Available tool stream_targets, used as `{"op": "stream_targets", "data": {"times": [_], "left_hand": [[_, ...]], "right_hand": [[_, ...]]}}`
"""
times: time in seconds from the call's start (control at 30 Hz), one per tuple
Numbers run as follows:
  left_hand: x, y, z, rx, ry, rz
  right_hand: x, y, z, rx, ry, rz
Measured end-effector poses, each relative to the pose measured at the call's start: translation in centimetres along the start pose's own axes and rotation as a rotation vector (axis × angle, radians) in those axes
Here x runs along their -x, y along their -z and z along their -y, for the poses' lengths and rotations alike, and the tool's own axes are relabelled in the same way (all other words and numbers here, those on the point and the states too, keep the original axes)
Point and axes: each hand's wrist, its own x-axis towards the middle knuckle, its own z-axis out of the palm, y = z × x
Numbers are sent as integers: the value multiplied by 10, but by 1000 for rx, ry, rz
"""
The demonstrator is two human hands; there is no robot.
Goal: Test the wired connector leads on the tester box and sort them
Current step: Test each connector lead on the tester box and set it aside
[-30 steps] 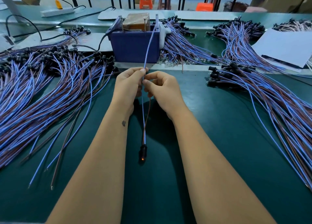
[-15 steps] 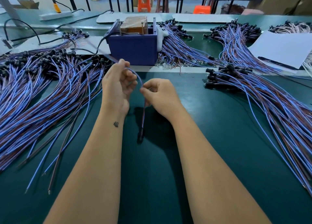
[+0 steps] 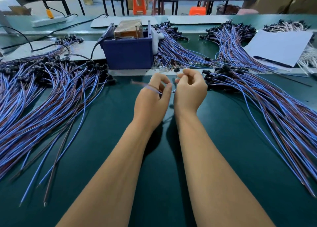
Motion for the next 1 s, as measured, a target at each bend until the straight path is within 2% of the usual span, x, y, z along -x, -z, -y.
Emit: {"op": "stream_targets", "data": {"times": [0.17, 0.27, 0.33, 0.43, 0.53, 0.67, 0.8, 0.9, 1.0], "left_hand": [[6, -10, -8, 49, -48, 35], [10, -14, -12, 60, -90, 67], [13, -18, -16, 9, -189, 79], [20, -25, -25, -68, -365, 178], [28, -34, -35, -56, -410, 261], [32, -38, -42, -114, -409, 377], [31, -38, -41, -153, -351, 468], [29, -38, -38, -170, -294, 467], [25, -37, -34, -187, -253, 415]], "right_hand": [[-9, 9, -7, -95, -104, -54], [-19, 20, -7, -71, -81, -40], [-32, 31, -5, 18, -21, 30], [-59, 53, 5, 158, 34, 222], [-87, 80, 19, 318, 80, 358], [-110, 110, 35, 509, 134, 449], [-117, 122, 39, 746, 147, 373], [-110, 112, 35, 1095, 119, 165], [-92, 87, 34, 1150, 129, 73]]}}
